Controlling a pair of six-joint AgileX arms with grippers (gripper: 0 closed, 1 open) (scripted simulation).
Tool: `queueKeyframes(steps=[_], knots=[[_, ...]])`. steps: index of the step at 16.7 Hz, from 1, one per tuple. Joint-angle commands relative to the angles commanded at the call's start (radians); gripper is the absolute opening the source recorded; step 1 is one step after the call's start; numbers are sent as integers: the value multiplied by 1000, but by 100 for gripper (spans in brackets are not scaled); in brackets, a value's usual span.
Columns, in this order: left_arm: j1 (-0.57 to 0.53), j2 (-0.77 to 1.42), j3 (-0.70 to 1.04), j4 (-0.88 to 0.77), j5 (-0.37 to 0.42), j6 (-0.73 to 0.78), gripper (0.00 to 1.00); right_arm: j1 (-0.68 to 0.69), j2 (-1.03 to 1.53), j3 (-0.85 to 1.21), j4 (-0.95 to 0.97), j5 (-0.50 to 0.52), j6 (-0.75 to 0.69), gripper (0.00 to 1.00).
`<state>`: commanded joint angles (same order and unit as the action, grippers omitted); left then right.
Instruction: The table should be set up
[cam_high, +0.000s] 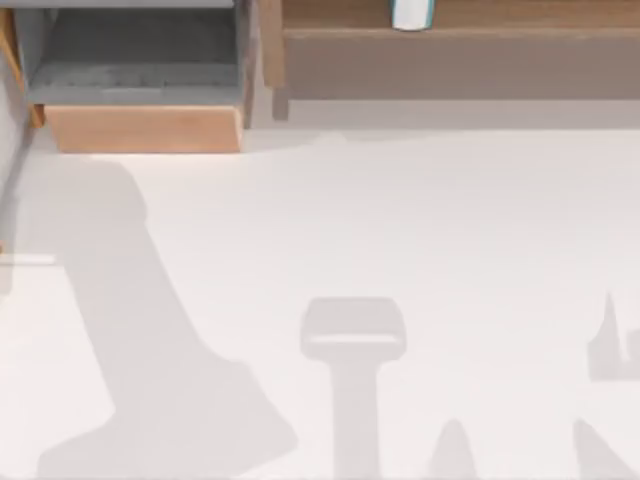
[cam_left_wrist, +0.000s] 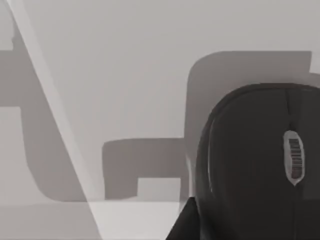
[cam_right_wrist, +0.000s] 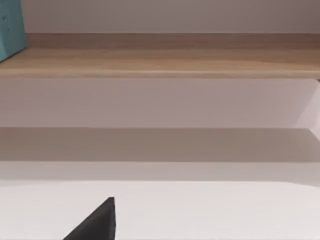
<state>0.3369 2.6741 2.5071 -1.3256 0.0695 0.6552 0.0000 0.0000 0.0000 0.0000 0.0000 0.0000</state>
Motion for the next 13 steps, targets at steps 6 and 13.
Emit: queueKeyframes(steps=[6,13], knots=[[7,-22,1,-7,3,-2,0,0,0,0,0,0,0,100],[31,-244,-158,21,38,-17,0,0,0,0,0,0,0,100]])
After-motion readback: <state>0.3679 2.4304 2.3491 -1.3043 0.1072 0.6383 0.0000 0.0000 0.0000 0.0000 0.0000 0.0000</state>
